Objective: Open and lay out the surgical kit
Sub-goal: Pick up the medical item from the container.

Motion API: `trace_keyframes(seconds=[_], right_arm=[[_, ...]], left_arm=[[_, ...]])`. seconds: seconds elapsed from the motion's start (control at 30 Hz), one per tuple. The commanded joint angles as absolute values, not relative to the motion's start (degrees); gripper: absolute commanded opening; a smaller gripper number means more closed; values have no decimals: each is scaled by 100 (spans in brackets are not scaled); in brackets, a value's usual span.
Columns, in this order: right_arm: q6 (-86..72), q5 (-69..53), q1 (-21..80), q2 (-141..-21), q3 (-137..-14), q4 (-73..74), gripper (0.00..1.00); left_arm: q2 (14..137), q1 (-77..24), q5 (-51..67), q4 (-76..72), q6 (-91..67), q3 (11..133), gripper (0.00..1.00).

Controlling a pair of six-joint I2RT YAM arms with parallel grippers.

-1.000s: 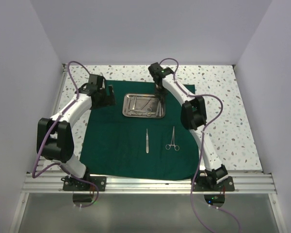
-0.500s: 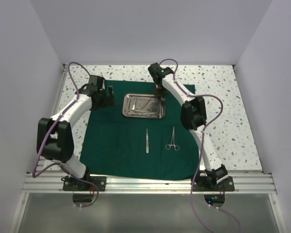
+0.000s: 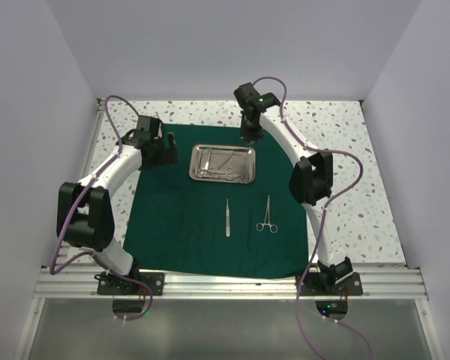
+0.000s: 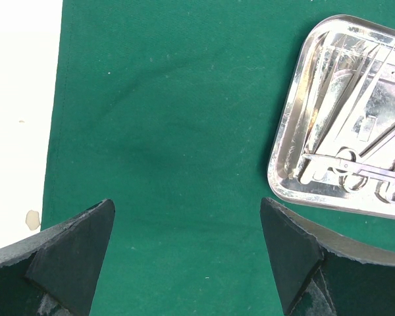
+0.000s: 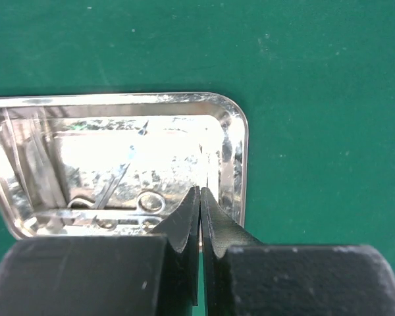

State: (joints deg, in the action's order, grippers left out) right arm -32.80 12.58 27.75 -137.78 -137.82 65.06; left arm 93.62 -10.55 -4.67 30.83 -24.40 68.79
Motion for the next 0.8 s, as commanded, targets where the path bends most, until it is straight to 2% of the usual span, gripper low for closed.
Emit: trace_keyframes(seconds=[0.0, 0.03, 0.07, 0.1, 0.13, 0.2, 0.43, 0.77], right_arm=[[-3331, 1055, 2795, -13508, -13711, 6425, 0], [-3331, 1037, 2795, -13622, -13737, 6460, 20], [-3340, 1028, 2795, -13649, -13711, 6451, 34], [-3331, 1020, 2795, -13684, -13685, 6425, 46], [-3331, 1028, 2804, -13754, -13658, 6390, 52], [-3340, 1046, 2795, -13842, -13684, 6328, 52], [-3305, 1046, 2795, -14361, -13931, 6346, 39], [-3234, 1142, 2786, -14844, -14158, 6398, 35]], left_arm=[[9158, -1020, -457, 2883, -2399, 7058, 96], [9150, -1020, -448, 2883, -2408, 7049, 96], [9149, -1020, -431, 2883, -2417, 7049, 96], [9132, -1020, -422, 2874, -2426, 7040, 96], [9114, -1020, -431, 2865, -2443, 7023, 96], [9097, -1020, -422, 2865, -2435, 6996, 96], [8948, -1020, -448, 2830, -2487, 6733, 96], [8851, -1028, -518, 2777, -2514, 6478, 96]])
